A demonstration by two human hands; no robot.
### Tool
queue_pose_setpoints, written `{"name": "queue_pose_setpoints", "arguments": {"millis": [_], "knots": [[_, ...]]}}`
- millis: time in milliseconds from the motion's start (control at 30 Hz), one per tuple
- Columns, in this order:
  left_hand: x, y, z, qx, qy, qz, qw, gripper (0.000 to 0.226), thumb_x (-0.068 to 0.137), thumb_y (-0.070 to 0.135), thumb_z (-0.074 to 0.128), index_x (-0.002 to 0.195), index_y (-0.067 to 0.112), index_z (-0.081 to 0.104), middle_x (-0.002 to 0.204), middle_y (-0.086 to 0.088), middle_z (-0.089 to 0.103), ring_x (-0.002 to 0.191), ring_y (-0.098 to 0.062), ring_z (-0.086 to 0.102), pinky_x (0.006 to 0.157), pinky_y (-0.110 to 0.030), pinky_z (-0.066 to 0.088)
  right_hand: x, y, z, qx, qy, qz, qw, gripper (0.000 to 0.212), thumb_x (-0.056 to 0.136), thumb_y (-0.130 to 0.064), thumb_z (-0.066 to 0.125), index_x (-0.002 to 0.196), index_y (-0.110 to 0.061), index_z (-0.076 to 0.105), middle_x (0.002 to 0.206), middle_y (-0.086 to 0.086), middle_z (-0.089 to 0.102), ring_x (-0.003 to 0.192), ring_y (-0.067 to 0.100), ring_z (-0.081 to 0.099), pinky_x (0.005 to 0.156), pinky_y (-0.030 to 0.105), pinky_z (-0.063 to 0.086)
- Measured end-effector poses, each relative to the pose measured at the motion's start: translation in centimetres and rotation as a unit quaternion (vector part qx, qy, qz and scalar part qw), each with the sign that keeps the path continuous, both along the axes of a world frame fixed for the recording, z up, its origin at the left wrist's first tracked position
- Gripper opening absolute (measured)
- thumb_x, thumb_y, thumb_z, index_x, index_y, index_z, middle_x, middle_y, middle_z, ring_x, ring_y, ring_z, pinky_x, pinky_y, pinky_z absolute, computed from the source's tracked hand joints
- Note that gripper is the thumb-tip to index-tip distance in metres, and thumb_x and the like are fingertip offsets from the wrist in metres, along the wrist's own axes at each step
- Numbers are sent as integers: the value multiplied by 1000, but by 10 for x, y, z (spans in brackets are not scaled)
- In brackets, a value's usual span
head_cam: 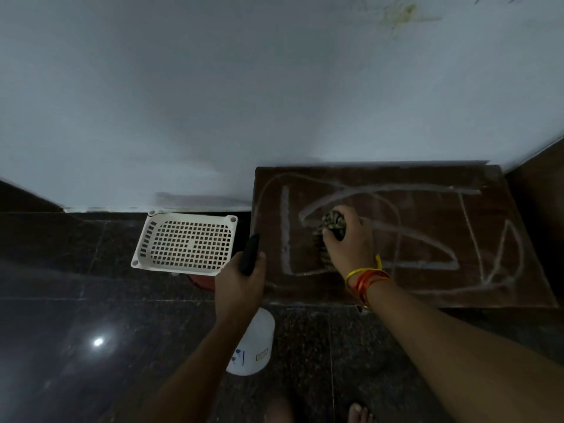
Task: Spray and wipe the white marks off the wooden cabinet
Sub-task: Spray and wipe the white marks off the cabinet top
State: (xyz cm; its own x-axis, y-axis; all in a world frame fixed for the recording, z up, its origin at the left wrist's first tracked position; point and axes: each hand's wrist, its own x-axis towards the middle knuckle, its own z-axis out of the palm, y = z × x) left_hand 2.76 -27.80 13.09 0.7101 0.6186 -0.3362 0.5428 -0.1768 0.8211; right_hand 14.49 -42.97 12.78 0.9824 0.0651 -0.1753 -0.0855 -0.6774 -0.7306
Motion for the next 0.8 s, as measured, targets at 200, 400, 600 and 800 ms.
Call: {"name": "queue_pose_setpoints", "arguments": {"millis": [200,400,600,800], "knots": [[-9,4,-9,81,10,-83,993,33,93,44,56,77,16,60,64,-10,63,61,-31,62,61,-51,56,-14,-7,-6,-18,4,-43,999,37,88,-13,60,123,-23,52,124,14,45,109,28,47,90,25,36],[-33,16,-15,182,31,-222,957,25,91,44,59,76,25,59,56,8,54,52,-16,57,54,-35,51,-27,-9,-1,-13,7,-60,998,37,91,-14,58,125,-23,50,126,14,41,106,32,51,89,27,39],[-51,25,-23,211,14,-306,928,31,81,58,47,79,29,59,59,10,54,51,-12,54,51,-31,47,-33,-17,7,-27,5,-79,996,38,91,-12,57,127,-21,50,131,15,39,114,33,48,98,34,41],[-66,38,-27,215,6,-323,922,31,77,66,41,67,38,50,54,12,52,47,-5,50,50,-28,42,-36,-24,5,-26,3,-88,996,38,90,-10,57,126,-22,50,133,14,37,115,33,48,97,35,42]]}}
